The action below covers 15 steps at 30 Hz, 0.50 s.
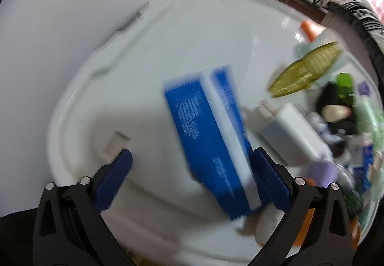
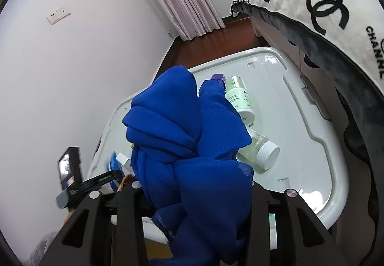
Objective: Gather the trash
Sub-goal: 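Grasp the blue snack packet with the left gripper while the right gripper carries the cloth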
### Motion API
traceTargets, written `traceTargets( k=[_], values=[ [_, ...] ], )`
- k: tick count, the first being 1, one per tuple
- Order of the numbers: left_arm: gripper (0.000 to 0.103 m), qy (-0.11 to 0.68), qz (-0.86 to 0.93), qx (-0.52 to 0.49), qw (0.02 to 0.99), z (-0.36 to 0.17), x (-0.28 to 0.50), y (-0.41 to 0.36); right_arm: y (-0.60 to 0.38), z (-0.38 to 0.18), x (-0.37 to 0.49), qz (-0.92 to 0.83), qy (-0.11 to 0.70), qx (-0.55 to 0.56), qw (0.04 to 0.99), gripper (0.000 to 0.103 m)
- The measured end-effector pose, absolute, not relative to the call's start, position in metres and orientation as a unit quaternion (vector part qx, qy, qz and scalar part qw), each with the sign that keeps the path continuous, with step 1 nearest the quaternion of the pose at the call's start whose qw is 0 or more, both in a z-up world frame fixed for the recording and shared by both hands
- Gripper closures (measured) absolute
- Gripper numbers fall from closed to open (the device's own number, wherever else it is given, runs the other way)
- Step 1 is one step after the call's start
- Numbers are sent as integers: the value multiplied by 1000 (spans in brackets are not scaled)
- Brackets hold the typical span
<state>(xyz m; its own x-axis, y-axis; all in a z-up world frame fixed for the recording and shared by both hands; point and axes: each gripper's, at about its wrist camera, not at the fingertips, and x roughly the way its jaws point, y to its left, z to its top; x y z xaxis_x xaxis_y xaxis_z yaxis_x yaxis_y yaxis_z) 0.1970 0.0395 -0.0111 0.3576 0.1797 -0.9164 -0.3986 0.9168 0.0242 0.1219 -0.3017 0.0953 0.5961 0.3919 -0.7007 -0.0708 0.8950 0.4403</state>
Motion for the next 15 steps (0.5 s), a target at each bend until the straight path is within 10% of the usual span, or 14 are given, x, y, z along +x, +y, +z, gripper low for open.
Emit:
traceTargets(
  k=[3, 7, 15],
  values=[
    [9, 516, 171, -76, 836, -14, 203, 39, -305, 94, 128, 134, 430, 182, 874, 64],
    [69, 485, 128, -24, 865, -4, 200, 29, -305, 90, 135, 132, 437, 187, 870, 63],
    [72, 446, 25, -68, 892, 42, 128, 37, -301, 94, 133, 144, 424, 161, 879, 63]
  ],
)
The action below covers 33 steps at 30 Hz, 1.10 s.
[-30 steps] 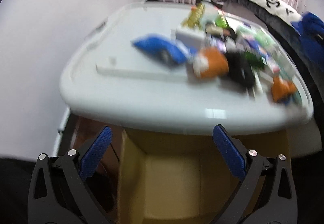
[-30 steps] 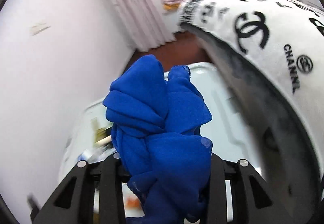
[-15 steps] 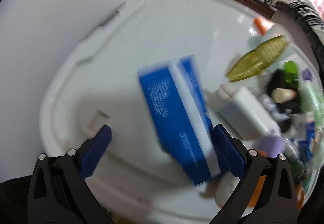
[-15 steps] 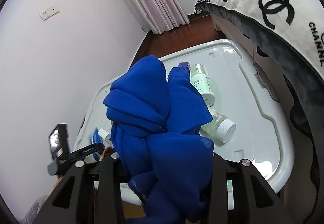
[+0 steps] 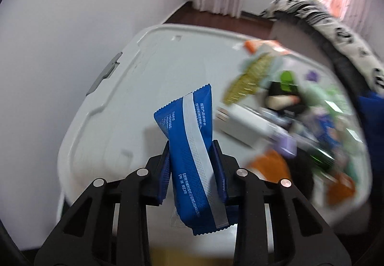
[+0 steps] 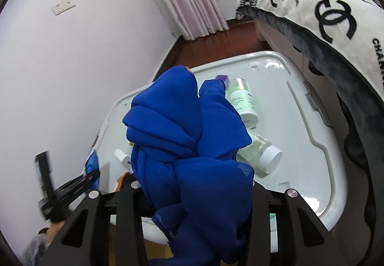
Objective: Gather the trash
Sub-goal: 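Grasp the blue snack packet with the left gripper while the right gripper carries the cloth, then drop the blue packet and blue cloth into the cardboard box with both grippers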
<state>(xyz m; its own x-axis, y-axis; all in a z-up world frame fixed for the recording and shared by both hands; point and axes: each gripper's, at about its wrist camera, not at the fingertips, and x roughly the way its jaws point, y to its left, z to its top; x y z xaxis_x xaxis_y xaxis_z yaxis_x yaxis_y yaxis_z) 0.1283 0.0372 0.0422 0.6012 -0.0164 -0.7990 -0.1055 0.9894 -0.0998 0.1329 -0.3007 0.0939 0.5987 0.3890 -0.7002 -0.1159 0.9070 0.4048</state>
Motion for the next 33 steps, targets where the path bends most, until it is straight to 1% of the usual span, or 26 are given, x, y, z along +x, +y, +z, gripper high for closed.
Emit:
traceTargets(
  k=[4, 7, 9, 11, 14, 15, 16, 17, 18, 19, 20, 21, 24, 28, 33],
  values=[
    [72, 418, -29, -36, 907, 80, 59, 4, -288, 98, 108, 174, 407, 145, 885, 63],
    [71, 406, -55, -23, 912, 85, 6, -11, -275, 93, 64, 176, 393, 137, 892, 62],
    [71, 410, -59, -12, 910, 77, -19, -18, -266, 82, 28, 170, 394, 134, 893, 60],
    [70, 431, -64, 3, 900, 54, -36, -24, -254, 64, -9, 163, 409, 123, 889, 60],
    [70, 475, -78, 12, 877, 22, -49, -25, -236, 31, -46, 164, 460, 109, 866, 60],
    [68, 493, -81, 13, 866, 11, -51, -26, -230, 22, -50, 165, 478, 103, 857, 60],
    [63, 507, -84, 11, 858, 4, -50, -25, -227, 16, -51, 163, 491, 96, 850, 57],
    [59, 520, -81, 5, 850, -3, -48, -20, -223, 8, -51, 160, 507, 86, 843, 46],
    [54, 531, -79, -3, 843, -10, -48, -17, -219, 1, -50, 156, 523, 75, 835, 42],
    [39, 549, -77, -9, 832, -18, -47, -14, -216, -6, -46, 142, 542, 61, 826, 31],
    [31, 561, -68, -10, 825, -23, -46, -11, -215, -11, -41, 131, 555, 54, 820, 23],
    [26, 569, -59, -9, 820, -28, -46, -9, -214, -16, -41, 124, 562, 51, 816, 23],
    [25, 582, -64, -23, 810, -34, -47, -4, -218, -14, -38, 119, 558, 66, 819, 23],
    [25, 581, -71, -24, 810, -35, -47, -4, -232, 8, -33, 120, 510, 99, 846, 23],
    [25, 572, -72, -24, 817, -31, -44, -5, -239, 40, 10, 104, 453, 65, 883, 23]
  ],
)
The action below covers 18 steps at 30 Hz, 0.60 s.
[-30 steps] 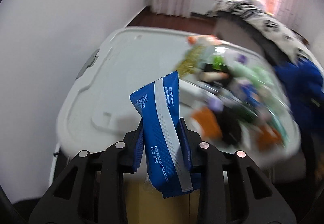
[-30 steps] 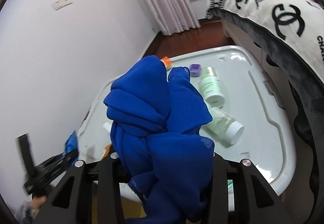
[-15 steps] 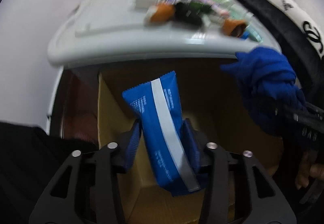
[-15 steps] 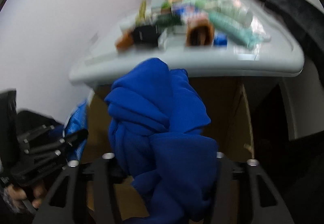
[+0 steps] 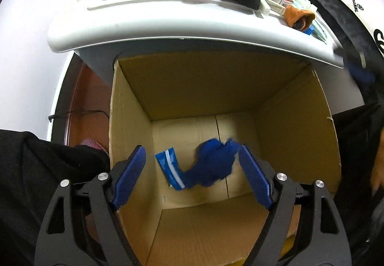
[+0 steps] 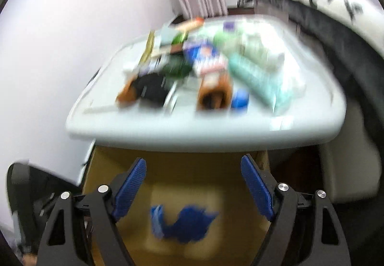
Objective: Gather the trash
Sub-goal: 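Drop the blue packet and blue cloth into the cardboard box with both grippers, then grasp the orange sock with the right gripper while the left gripper grasps the white charger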
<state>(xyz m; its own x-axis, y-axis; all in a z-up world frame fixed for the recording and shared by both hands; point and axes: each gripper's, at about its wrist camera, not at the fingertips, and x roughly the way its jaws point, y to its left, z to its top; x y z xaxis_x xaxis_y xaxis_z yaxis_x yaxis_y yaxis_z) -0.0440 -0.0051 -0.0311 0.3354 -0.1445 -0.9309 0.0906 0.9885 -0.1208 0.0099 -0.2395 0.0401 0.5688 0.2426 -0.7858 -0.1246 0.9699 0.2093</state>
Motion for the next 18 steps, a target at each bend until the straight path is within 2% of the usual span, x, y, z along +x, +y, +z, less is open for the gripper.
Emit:
traceTargets(
  k=[7, 9, 10, 11, 14, 18],
  values=[
    [25, 566, -74, -30, 820, -31, -41, -4, -235, 26, 90, 88, 468, 18, 879, 26],
    [25, 570, -72, -33, 818, -33, -41, -2, -231, 15, 107, 86, 484, 12, 871, 39],
    [25, 570, -70, -33, 818, -33, -40, -2, -228, 7, 115, 87, 494, 7, 865, 68],
    [25, 570, -67, -34, 818, -34, -39, 0, -228, 5, 116, 90, 492, 10, 866, 71],
    [25, 562, -61, -40, 824, -30, -39, 3, -225, 14, 109, 89, 479, 0, 873, 73],
    [25, 547, -65, -52, 833, -21, -37, 2, -250, 63, 68, 112, 410, 69, 903, 73]
  ],
)
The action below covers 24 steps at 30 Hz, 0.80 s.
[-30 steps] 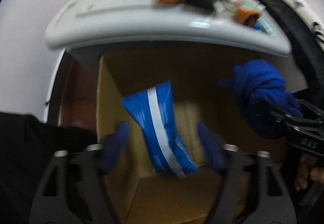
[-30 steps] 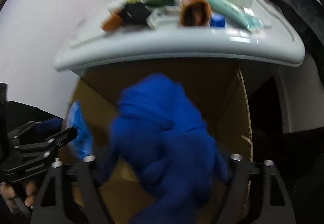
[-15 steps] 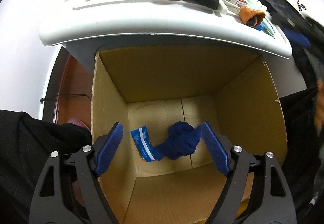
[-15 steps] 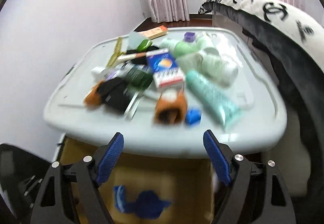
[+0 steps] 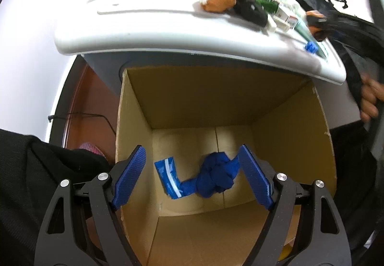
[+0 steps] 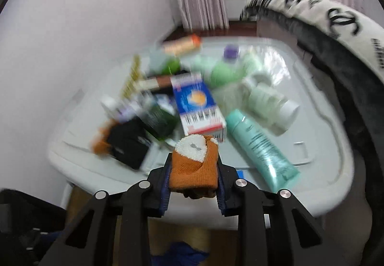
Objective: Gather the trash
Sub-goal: 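Grasp the orange sock with the right gripper while the left gripper grasps the white charger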
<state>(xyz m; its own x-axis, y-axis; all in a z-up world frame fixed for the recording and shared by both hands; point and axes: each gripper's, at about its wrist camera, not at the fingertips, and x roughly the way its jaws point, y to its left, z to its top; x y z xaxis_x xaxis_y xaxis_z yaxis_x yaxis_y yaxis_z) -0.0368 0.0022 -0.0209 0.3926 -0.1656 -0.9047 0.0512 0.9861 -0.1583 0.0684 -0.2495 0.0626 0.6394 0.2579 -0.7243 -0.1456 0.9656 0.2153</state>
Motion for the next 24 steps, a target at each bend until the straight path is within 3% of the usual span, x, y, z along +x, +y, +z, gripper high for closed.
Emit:
traceTargets(
  k=[3, 6, 9, 14, 18, 20, 24],
  values=[
    [25, 530, -73, -45, 844, -8, -24, -7, -273, 79, 42, 109, 376, 103, 915, 72],
    [25, 506, -83, -25, 858, 11, 3, -28, -293, 70, 39, 85, 396, 131, 905, 72],
    [16, 482, -100, -6, 870, 27, 37, -54, -311, 61, 45, 85, 415, 187, 886, 72],
    [15, 469, -121, 0, 875, 44, 91, -92, -319, 57, 52, 83, 418, 206, 881, 71],
    [15, 453, -126, 67, 880, 52, 118, -115, -319, 62, 51, 81, 408, 197, 888, 71],
    [15, 456, -105, 69, 881, 51, 128, -103, -323, 63, 50, 84, 405, 206, 887, 71],
    [15, 470, -53, -30, 881, 53, 156, -30, -329, 64, 47, 87, 403, 220, 884, 71]
  ],
)
